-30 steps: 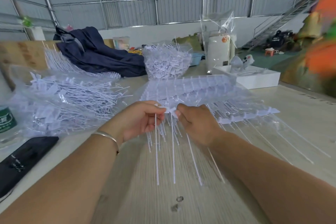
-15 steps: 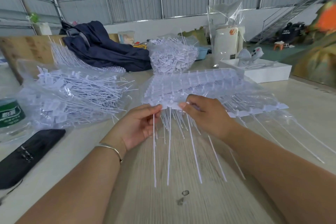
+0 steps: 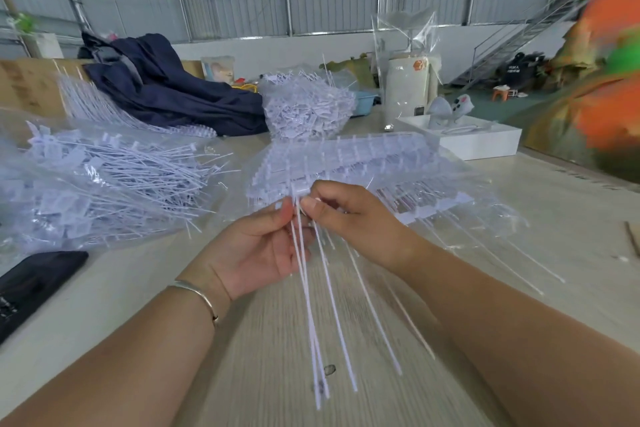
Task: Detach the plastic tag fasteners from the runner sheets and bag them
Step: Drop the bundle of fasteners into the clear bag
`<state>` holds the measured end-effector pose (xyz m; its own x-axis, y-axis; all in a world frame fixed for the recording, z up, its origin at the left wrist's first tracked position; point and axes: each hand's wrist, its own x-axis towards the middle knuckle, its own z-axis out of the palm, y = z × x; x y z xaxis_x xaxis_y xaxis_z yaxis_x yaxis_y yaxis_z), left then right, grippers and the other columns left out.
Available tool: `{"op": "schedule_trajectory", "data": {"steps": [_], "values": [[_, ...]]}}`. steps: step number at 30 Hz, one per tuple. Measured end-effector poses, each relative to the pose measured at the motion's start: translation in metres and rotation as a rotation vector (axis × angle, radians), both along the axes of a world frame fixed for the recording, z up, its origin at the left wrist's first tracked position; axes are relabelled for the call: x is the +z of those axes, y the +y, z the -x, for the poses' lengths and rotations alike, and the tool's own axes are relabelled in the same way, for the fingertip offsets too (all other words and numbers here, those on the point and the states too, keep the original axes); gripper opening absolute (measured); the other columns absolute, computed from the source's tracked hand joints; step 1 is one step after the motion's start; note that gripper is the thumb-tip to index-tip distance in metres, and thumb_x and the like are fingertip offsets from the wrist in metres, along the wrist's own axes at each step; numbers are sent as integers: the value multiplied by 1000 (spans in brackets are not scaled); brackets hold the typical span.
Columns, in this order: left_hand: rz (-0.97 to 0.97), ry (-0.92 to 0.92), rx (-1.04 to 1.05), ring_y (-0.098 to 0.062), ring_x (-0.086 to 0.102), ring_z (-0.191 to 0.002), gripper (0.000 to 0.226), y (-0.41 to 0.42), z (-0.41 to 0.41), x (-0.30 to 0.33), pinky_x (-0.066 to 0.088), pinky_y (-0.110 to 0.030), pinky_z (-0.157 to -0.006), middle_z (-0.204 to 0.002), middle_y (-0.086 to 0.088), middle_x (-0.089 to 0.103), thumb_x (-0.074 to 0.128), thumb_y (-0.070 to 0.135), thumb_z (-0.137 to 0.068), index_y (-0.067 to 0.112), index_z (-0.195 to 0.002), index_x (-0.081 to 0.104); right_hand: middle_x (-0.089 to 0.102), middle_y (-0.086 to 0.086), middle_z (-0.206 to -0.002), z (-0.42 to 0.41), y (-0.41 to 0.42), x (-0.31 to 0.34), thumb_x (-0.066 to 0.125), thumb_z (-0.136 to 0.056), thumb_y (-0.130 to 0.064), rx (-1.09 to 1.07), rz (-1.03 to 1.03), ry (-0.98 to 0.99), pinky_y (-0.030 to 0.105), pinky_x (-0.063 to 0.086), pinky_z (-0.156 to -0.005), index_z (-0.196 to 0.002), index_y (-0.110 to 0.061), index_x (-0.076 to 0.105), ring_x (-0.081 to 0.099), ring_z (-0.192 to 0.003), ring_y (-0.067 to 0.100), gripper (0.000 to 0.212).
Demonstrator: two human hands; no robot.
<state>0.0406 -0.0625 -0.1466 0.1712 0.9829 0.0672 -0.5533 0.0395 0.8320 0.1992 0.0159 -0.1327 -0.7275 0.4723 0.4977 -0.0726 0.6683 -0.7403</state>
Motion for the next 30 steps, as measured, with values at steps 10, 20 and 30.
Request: {"op": "schedule_trajectory", "data": {"steps": [10, 20, 30], "values": [[124, 25, 178, -11, 54, -55, 24, 1, 5, 5, 46, -20, -50, -68, -1, 54, 81, 17, -66, 13, -71, 57, 40, 12, -63, -1, 26, -15, 60, -91, -48, -231, -137, 33, 31, 31, -60, -71, -5, 51, 35, -57, 10, 48], [476, 390, 282, -4, 44, -35, 8, 4, 16, 0, 35, -14, -31, -52, 1, 49, 62, 13, -87, 5, -85, 63, 41, -12, -42, -1, 42, -33, 63, -85, -53, -376, -88, -300, 27, 31, -55, -46, -29, 50, 38, -44, 5, 48], [432, 156, 232, -6, 39, -40, 3, 5, 14, 0, 33, -13, -33, -63, -4, 48, 63, 5, -75, 6, -75, 60, 36, -10, -42, 2, 29, -27, 61, -91, -46, -328, -109, -281, 26, 28, -55, -46, -24, 40, 35, -44, 6, 54]]}}
